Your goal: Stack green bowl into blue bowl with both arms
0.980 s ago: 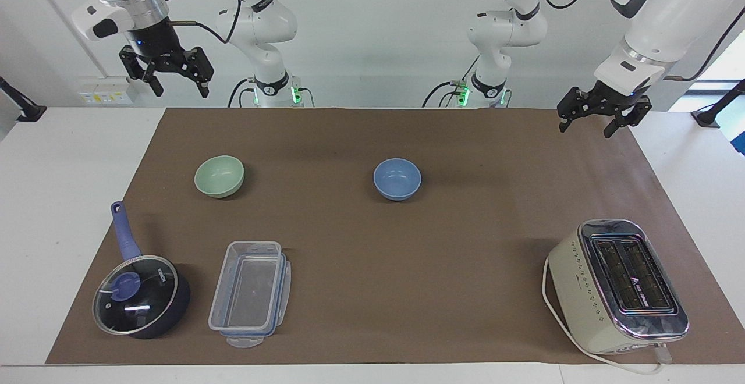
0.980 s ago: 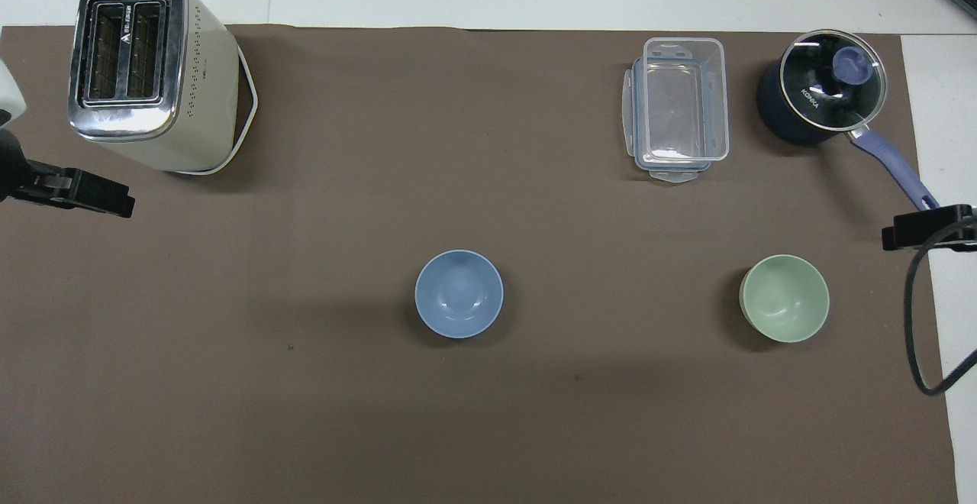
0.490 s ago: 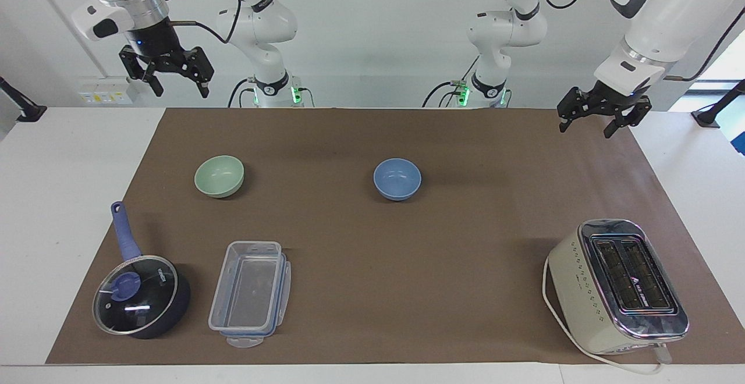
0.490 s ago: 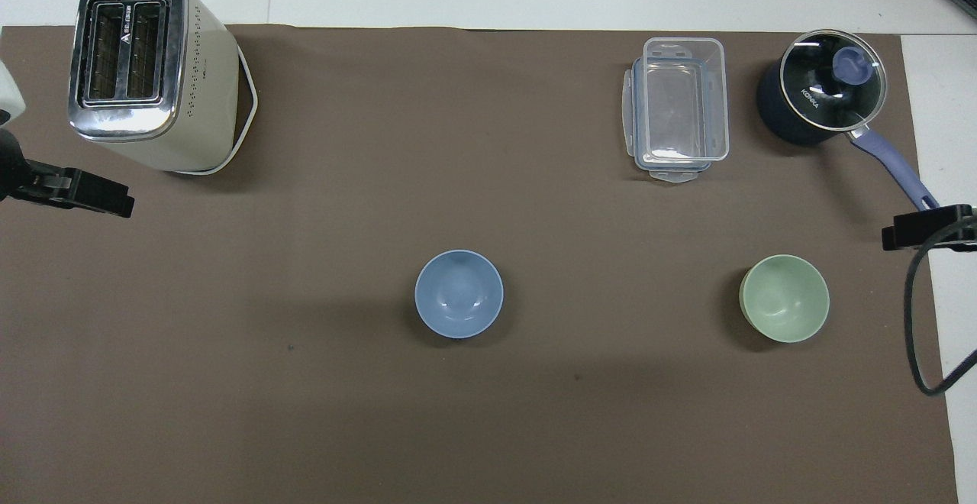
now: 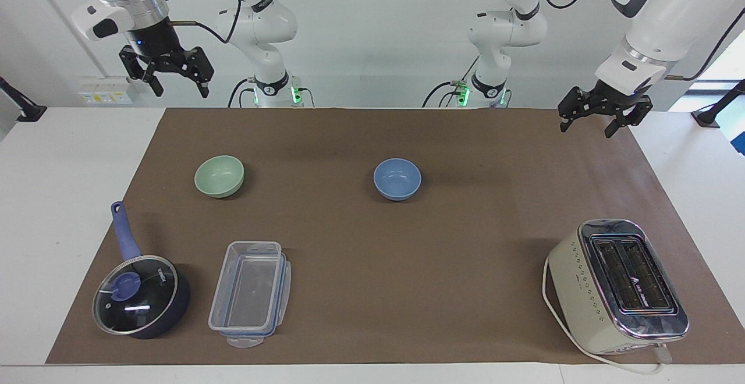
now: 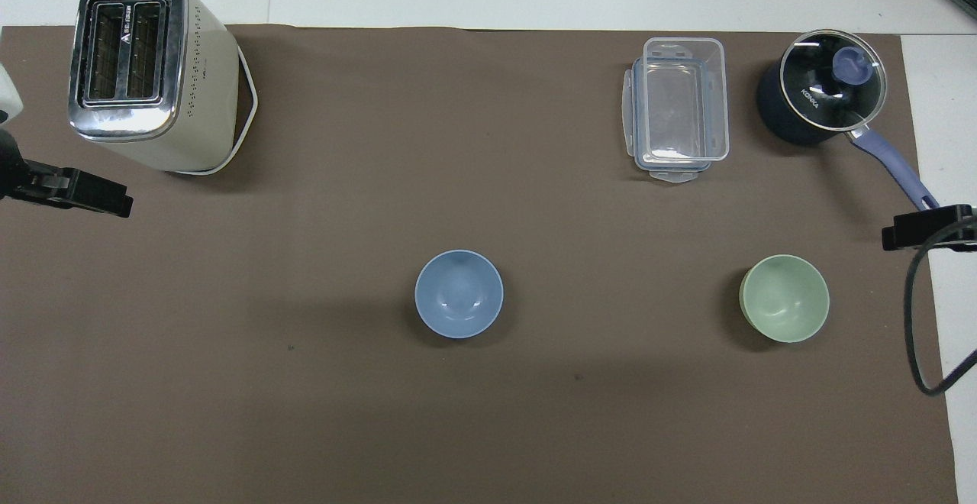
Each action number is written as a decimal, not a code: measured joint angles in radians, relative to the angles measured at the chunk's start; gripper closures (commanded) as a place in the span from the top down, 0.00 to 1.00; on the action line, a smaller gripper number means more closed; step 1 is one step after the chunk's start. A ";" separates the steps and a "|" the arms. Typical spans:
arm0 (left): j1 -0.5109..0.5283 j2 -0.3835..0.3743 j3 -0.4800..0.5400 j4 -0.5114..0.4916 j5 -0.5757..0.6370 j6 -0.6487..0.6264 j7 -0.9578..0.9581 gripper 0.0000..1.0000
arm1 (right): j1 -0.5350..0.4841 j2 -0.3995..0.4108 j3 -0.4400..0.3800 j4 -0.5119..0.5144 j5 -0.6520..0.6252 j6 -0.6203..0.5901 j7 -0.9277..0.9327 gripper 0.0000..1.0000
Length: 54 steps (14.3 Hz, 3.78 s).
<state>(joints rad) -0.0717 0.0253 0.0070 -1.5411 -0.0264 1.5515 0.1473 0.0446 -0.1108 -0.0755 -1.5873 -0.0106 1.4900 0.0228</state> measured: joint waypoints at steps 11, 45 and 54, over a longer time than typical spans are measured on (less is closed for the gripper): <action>0.001 0.000 -0.001 0.000 0.000 0.000 0.000 1.00 | 0.000 0.000 0.000 0.000 0.000 0.000 -0.003 1.00; 0.002 0.000 0.002 0.000 0.000 0.000 0.000 1.00 | -0.197 0.163 -0.002 -0.679 0.031 0.768 -0.324 0.00; 0.002 0.000 0.002 0.000 0.002 -0.001 0.000 1.00 | -0.190 0.169 0.017 -0.526 0.031 0.598 -0.361 0.00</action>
<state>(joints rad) -0.0697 0.0252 0.0090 -1.5406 -0.0248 1.5509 0.1473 -0.1457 0.0579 -0.0586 -2.1132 0.0200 2.0882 -0.3385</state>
